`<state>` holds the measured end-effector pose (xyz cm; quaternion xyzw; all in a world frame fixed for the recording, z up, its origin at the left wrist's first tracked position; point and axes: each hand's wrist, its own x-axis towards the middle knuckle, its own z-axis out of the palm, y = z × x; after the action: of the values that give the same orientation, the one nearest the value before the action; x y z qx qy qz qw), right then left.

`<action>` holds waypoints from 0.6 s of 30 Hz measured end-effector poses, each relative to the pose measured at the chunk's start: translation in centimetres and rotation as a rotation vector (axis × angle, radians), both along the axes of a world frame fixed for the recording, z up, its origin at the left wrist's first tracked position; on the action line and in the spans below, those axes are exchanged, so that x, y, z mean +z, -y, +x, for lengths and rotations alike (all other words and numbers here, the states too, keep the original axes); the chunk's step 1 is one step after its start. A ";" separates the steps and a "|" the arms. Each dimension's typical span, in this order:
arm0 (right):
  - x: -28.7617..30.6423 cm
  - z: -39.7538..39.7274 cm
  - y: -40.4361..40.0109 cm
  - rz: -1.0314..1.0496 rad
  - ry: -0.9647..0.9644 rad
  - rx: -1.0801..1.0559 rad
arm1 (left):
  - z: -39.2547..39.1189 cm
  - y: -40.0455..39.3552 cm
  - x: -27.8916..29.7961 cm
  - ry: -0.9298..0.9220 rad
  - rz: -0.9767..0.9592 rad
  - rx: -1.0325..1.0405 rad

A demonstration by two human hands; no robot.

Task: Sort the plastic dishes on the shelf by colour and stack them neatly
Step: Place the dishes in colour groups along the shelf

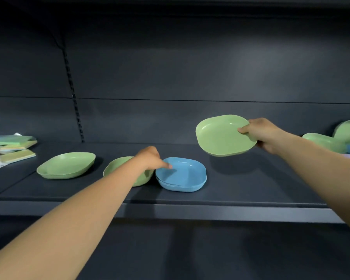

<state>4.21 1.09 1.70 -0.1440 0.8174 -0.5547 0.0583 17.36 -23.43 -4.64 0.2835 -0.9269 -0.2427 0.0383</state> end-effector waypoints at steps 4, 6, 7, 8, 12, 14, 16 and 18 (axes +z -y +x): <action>-0.4 -0.4 1.7 0.007 0.015 0.024 | 0.9 1.0 1.1 -0.329 0.461 0.051; -0.9 -0.2 3.4 0.007 0.010 0.042 | 1.3 1.2 1.7 -0.384 0.572 0.052; -1.2 0.0 4.5 0.005 0.001 0.055 | 1.5 1.2 2.0 -0.392 0.595 0.050; -1.6 0.3 5.7 0.007 -0.013 0.070 | 1.6 1.3 2.2 -0.397 0.611 0.052; -3.3 2.6 11.0 0.014 -0.061 0.170 | 2.1 2.5 2.3 -0.441 0.591 0.087; -4.1 4.0 13.2 0.031 -0.041 0.253 | 2.8 3.9 2.0 -0.492 0.564 0.142; -4.9 5.1 15.1 0.096 -0.027 0.345 | 3.7 5.8 1.7 -0.511 0.514 0.209; -5.5 5.5 16.6 0.166 -0.039 0.391 | 4.4 7.9 1.3 -0.477 0.466 0.232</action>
<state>9.74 -15.56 -3.81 -0.3053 0.8178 -0.4606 0.1606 21.79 -31.31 -3.32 0.3235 -0.7733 -0.5010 0.2155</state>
